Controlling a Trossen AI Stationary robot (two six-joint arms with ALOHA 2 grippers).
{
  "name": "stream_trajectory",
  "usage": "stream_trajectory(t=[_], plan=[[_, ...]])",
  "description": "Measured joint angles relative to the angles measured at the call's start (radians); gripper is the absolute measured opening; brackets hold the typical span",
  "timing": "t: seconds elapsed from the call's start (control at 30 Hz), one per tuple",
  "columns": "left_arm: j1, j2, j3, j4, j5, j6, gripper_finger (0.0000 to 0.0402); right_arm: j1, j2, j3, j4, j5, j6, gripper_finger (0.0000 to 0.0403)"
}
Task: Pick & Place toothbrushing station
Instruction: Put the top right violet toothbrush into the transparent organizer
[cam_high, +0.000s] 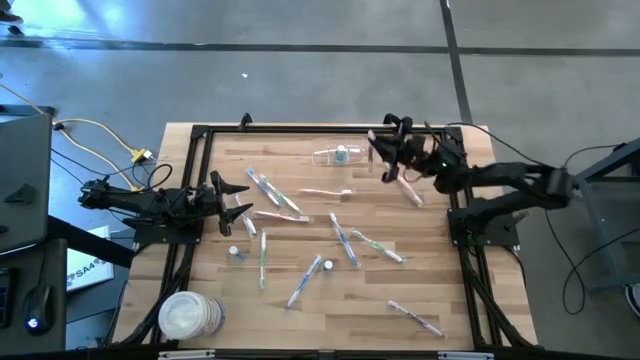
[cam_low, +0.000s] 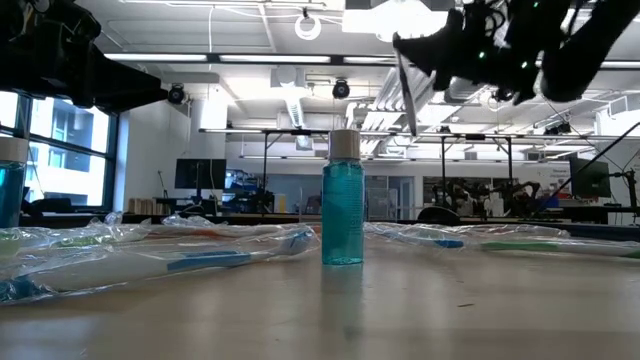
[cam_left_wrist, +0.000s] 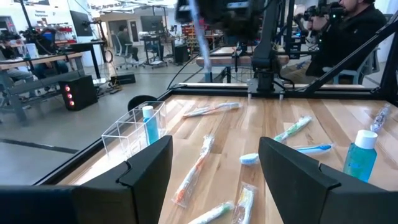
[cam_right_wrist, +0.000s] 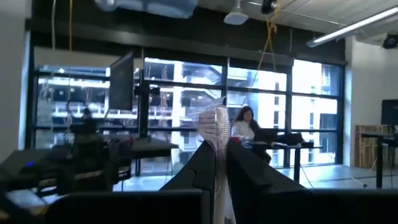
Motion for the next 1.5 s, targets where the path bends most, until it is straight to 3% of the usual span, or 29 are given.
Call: stream_trajectory(t=[0.13,0.5,1.1,1.5], plan=[[0.000,0.000,0.000,0.000,0.000,0.000,0.0239,-0.078,0.148,0.015,0.169,-0.055,0.057,0.0014],[0.000,0.000,0.000,0.000,-0.015,-0.001,0.0239,-0.154,0.365,0.250,0.185,-0.158,0.140,0.0014],[0.000,0.000,-0.001,0.000,-0.019,0.018,0.0239,-0.247,0.544,0.280,0.175,-0.126,0.181,0.0014],[0.000,0.000,-0.001,0.001,-0.022,0.018,0.0239,-0.281,0.563,0.303,0.187,-0.141,0.208,0.0015]])
